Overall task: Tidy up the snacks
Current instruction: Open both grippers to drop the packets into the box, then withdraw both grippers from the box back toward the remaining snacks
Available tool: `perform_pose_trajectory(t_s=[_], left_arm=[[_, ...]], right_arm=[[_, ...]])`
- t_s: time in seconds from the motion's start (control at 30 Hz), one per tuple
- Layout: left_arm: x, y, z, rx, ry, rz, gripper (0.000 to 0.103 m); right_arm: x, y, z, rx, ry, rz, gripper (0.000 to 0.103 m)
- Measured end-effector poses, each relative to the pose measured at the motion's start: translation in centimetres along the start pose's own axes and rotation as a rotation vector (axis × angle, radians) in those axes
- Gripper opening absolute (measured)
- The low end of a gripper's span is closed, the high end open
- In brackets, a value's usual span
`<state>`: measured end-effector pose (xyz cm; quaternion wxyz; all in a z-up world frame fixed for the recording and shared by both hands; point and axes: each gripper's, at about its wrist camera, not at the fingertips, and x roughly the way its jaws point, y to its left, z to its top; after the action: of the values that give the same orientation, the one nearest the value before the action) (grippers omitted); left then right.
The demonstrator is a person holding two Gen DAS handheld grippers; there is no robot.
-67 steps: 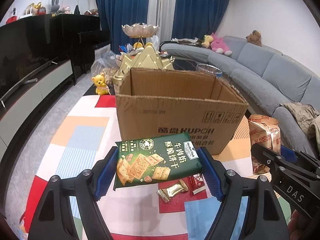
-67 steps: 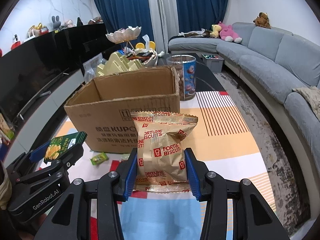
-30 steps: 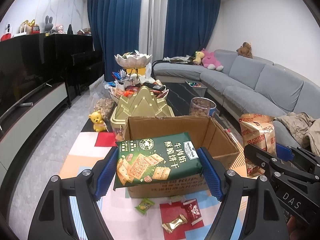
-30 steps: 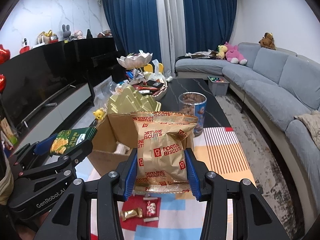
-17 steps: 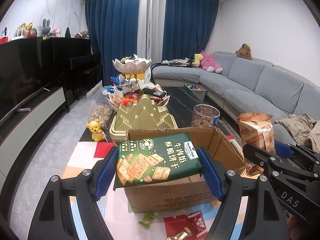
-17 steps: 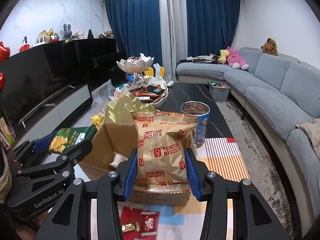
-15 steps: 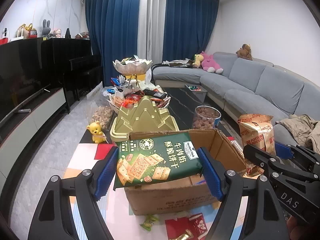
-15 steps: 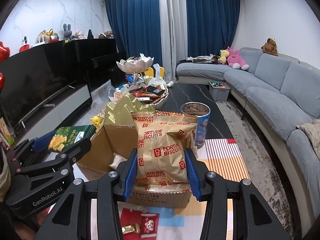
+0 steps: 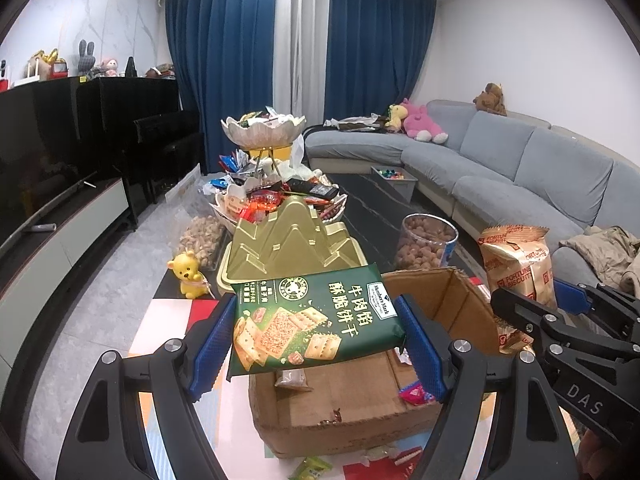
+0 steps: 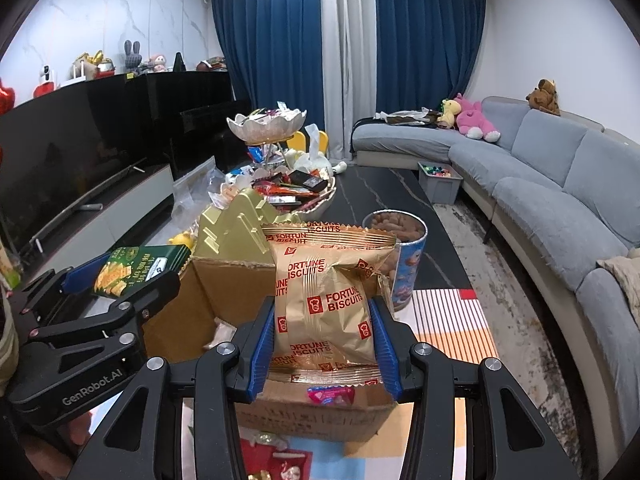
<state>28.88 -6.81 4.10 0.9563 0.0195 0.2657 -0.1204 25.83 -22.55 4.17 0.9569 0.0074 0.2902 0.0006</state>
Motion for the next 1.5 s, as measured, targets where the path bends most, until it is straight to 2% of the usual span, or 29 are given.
perform_pose_trajectory(t_s=[0.8,0.9,0.97,1.03,1.1,1.23,1.33,1.5], left_arm=[[4.3,0.7,-0.9,-0.011,0.051,-0.011,0.079],[4.4,0.7,-1.0,-0.012,0.062,-0.005,0.085],[4.4,0.8,-1.0,-0.013,0.061,0.003,0.091],[4.2,0.9,-0.9,-0.016,0.056,0.013,0.094],[3.9,1.2,-0.9,-0.021,0.05,0.022,0.099],[3.2,1.2,-0.9,-0.013,0.033,0.05,0.103],[2.8,1.3,-0.8,-0.013,0.035,0.065,0.103],[2.2,1.5,-1.0,-0.018,0.037,0.072,0.103]], right_arm=[[4.8,-0.2,0.2,-0.005,0.051,0.008,0.047],[4.9,-0.2,0.1,-0.005,0.05,0.009,0.048],[4.8,-0.2,0.2,-0.007,0.045,0.006,0.059],[4.6,-0.4,0.3,-0.006,0.031,-0.016,0.078],[4.2,-0.5,0.3,0.001,0.017,-0.034,0.083],[3.8,-0.7,0.5,0.006,0.011,-0.053,0.084],[3.5,-0.7,0.4,0.009,0.009,-0.053,0.088],[2.7,-0.4,0.3,0.009,0.001,-0.054,0.089]])
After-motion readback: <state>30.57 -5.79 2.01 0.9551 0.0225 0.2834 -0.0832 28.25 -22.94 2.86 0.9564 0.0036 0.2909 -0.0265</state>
